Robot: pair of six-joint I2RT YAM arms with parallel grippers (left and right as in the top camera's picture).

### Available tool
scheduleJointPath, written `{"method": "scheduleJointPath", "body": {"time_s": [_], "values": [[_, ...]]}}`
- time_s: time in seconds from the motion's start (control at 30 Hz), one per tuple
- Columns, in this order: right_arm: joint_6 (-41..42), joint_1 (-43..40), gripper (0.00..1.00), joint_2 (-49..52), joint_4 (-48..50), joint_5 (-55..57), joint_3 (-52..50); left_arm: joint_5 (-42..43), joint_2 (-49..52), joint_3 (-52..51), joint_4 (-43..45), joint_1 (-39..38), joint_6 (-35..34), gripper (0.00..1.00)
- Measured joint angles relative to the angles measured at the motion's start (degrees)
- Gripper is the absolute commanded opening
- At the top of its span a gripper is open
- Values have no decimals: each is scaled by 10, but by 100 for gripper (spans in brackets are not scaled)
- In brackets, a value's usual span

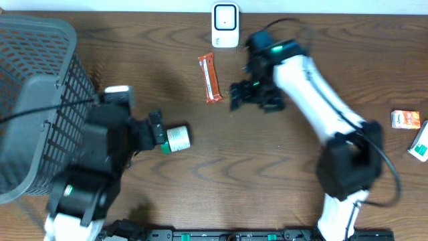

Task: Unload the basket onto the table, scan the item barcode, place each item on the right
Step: 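Retract the right gripper and reach the left gripper to the jar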

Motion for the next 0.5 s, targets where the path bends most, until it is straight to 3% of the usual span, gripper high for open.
{"method": "scheduleJointPath", "body": {"time_s": [0.23,0.37,0.5], "values": [[-24,-90,99,-87,-71,10,5,75,186,-21,-35,0,-30,98],[-34,-116,99,-86,-90,11,5,158,268,-23,-87,-1,58,98],[-41,-121,99,-85,-90,12,5,178,297,-23,-155,-1,157,98]]}}
